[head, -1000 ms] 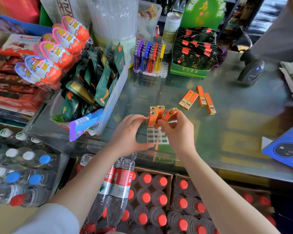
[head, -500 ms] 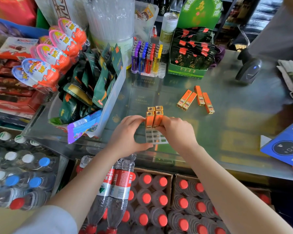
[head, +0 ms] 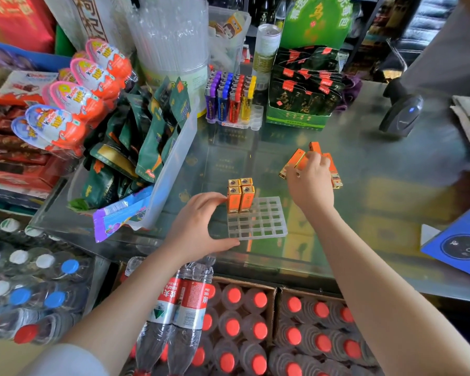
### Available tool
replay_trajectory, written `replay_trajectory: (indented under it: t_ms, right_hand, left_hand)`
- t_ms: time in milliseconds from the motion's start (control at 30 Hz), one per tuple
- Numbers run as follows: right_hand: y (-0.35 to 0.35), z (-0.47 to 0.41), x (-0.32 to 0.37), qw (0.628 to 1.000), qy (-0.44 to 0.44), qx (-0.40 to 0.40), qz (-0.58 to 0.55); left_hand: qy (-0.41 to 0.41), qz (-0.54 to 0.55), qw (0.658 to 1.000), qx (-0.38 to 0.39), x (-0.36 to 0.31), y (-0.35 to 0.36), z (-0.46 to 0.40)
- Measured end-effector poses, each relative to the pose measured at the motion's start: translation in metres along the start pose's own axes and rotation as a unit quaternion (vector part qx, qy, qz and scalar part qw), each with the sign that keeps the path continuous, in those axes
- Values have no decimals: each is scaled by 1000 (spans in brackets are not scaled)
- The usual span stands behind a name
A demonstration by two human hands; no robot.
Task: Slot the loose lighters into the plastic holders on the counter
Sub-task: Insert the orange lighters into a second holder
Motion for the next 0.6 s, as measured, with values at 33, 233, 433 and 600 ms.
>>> replay_trajectory:
  t_ms: [33,233,433,600]
  right_hand:
    - [4,-4,2,1000,17,9,17]
    - [20,-6,22,995,5,15,101]
    - [23,0,26,985,-105,89,100]
    - [17,6,15,982,-120,135,46]
  left_hand:
    - [0,0,1000,1,0,0,0]
    - [-2,-2,1000,-1,0,-1,0]
    - [6,7,1000,-10,-1,-1,0]
    - [5,10,1000,-6,-2,-2,0]
Point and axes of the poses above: each hand's wrist, its own z-axis away from the middle knuckle, its own y-axis out of the palm, x = y × z, the point moved 5 cm from there along -z, towards the middle knuckle, and after that the axes turned 13 degrees about y, right-handed, at the moved point
